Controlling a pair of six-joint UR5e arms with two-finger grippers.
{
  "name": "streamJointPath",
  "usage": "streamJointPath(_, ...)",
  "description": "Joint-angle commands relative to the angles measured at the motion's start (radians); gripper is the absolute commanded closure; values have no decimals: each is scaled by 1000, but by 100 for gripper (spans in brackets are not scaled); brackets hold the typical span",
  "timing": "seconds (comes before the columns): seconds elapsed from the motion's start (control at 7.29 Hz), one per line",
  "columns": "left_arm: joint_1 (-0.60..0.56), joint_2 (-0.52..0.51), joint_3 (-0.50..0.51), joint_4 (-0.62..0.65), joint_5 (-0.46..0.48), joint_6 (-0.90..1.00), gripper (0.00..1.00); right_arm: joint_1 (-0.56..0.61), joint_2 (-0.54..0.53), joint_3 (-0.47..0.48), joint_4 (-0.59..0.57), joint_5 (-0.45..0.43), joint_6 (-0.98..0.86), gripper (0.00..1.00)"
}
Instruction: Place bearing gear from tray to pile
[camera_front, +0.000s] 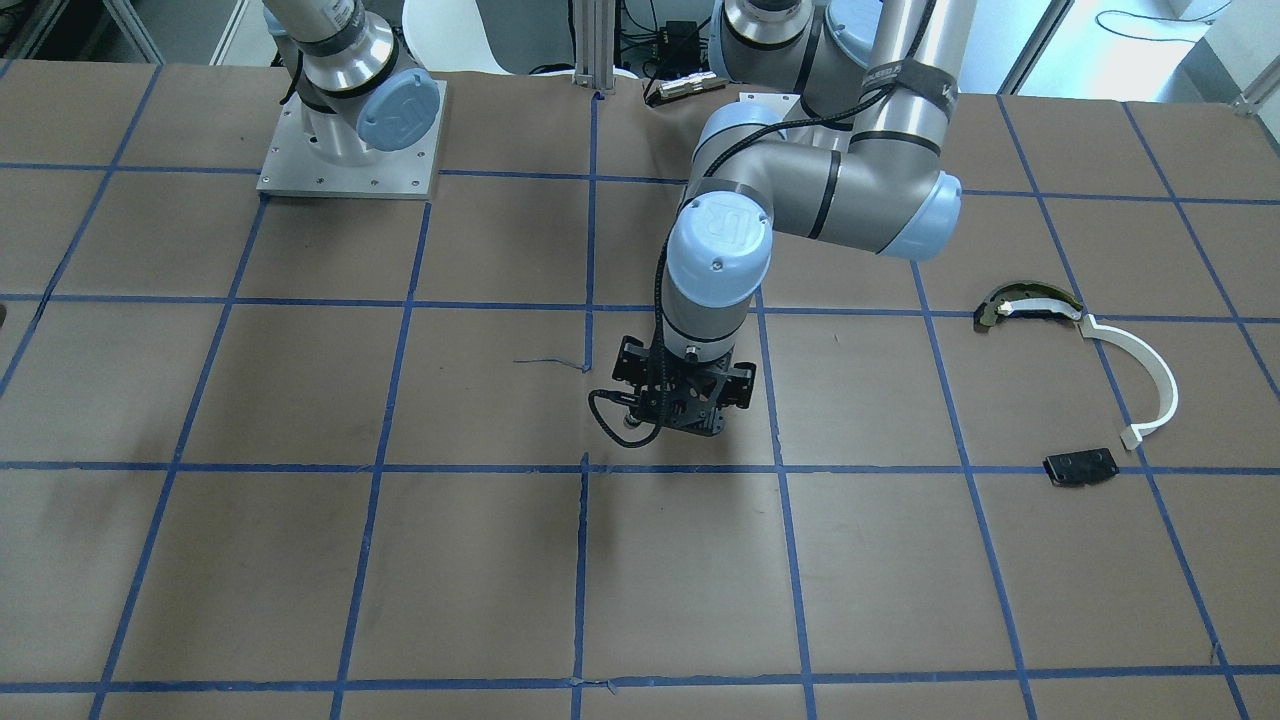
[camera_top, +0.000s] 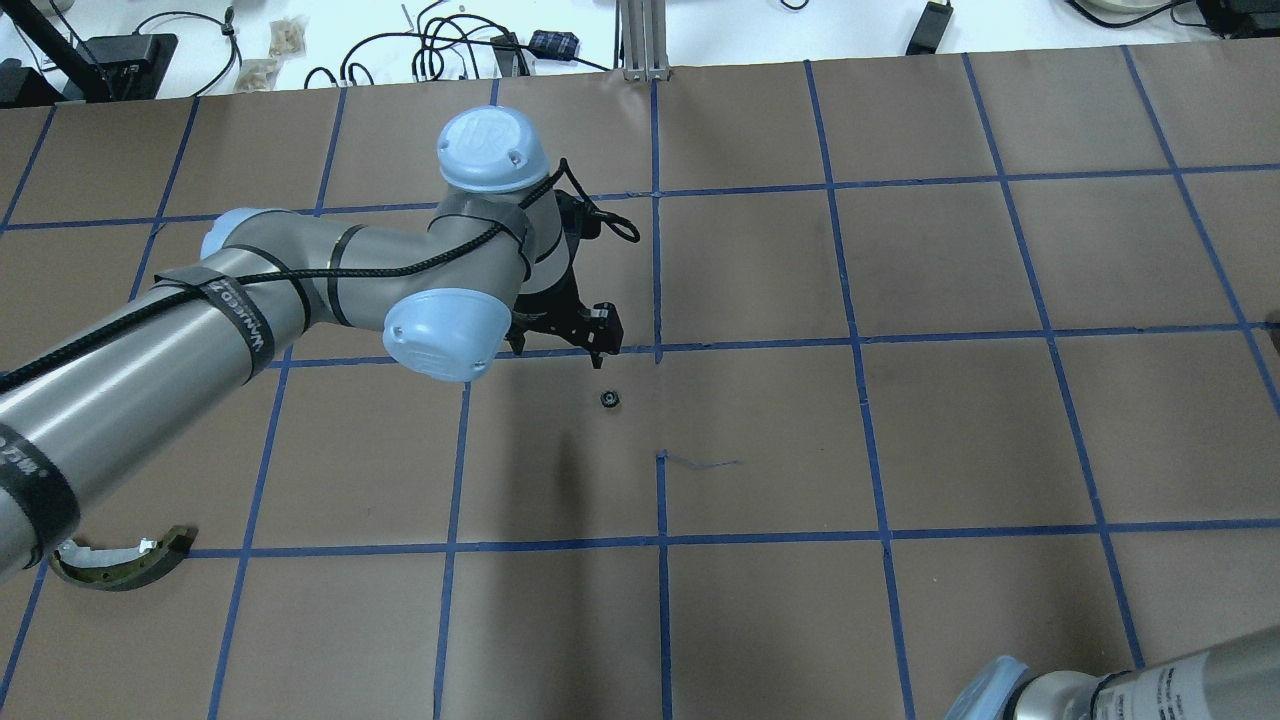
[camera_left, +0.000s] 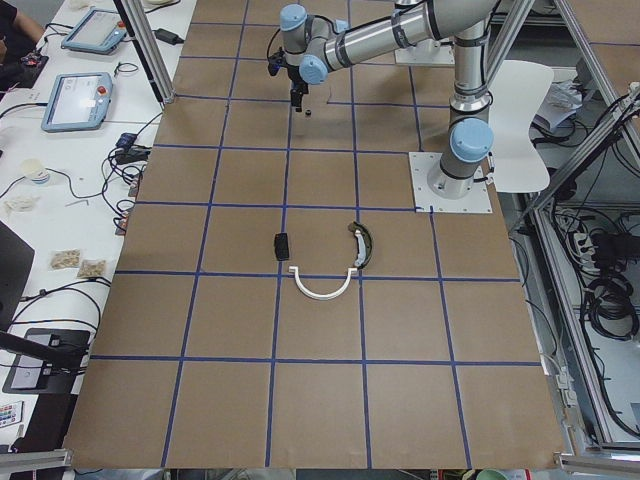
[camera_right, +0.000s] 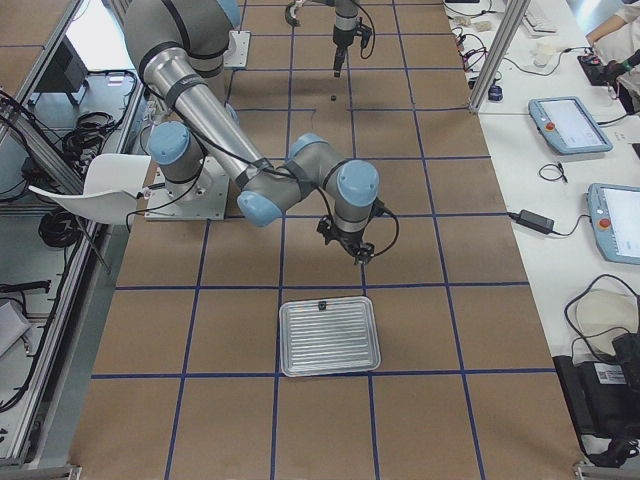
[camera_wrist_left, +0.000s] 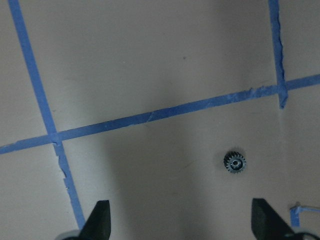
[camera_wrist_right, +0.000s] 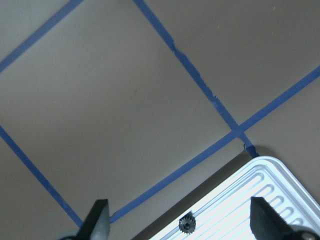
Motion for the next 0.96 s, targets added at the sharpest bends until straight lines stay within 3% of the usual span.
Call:
streamJointPath(0.0, -32, -74, -1, 76, -3, -1, 0, -75, 74, -21, -44, -6, -298, 0)
streamJointPath(0.41, -41, -120, -1, 100, -5, 0, 0, -122, 160, -3, -125, 0, -796, 0)
streamJointPath(0.82, -41, -128, -1, 95, -5, -6, 7, -125, 175, 25, -144, 5, -746, 0)
